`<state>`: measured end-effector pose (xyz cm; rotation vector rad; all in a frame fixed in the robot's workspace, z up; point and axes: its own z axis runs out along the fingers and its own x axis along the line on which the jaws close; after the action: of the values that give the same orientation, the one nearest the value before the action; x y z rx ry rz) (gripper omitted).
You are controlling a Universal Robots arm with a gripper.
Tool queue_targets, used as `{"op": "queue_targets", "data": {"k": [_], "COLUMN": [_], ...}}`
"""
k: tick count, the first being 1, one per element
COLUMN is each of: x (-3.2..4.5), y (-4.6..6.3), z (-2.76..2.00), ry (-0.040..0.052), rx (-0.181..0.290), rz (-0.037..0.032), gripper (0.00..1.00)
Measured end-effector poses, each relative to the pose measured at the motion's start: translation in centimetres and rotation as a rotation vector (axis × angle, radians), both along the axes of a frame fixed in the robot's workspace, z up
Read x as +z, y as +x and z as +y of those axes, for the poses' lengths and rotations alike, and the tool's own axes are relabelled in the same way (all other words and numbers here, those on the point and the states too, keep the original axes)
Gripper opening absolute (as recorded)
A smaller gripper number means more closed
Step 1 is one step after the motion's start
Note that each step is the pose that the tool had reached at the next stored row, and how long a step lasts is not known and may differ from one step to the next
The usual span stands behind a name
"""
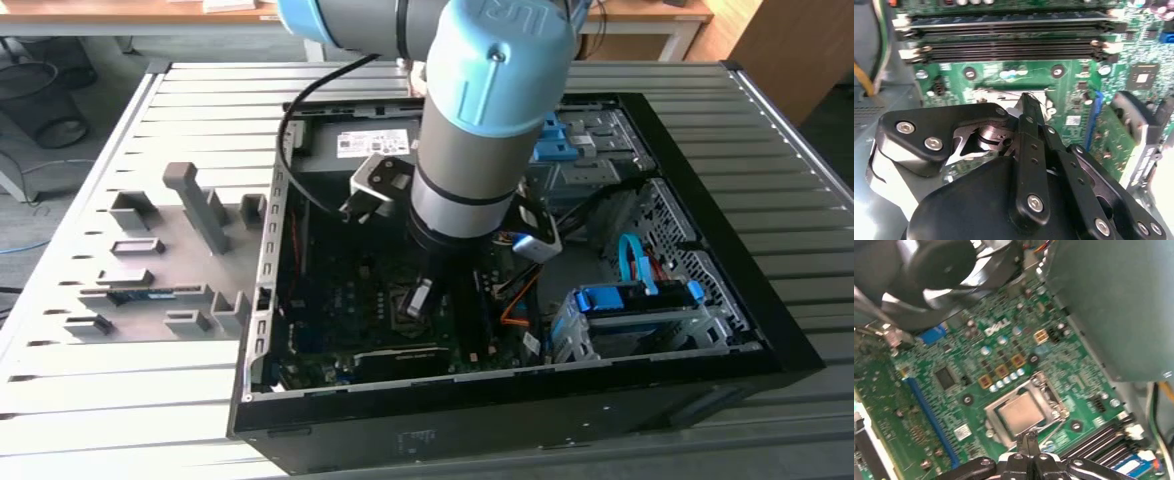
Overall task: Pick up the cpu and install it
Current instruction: 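Install the first cpu locking lever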
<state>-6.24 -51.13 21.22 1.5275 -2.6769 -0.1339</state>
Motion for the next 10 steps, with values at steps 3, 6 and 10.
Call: {"op": "queue_targets", "data": {"k": [3, 6, 10], "x": [-0.48, -0.72, -0.60], "y": [0.01, -0.01, -0.42], "z": [-0.74, -0.84, -0.85], "ry": [-0.0003, -0.0001, 0.0048], "rx": [0.000, -0.002, -0.001], "rz": [-0.0001, 0.0000, -0.0088], "gripper": [0.10, 0.10, 0.10]}}
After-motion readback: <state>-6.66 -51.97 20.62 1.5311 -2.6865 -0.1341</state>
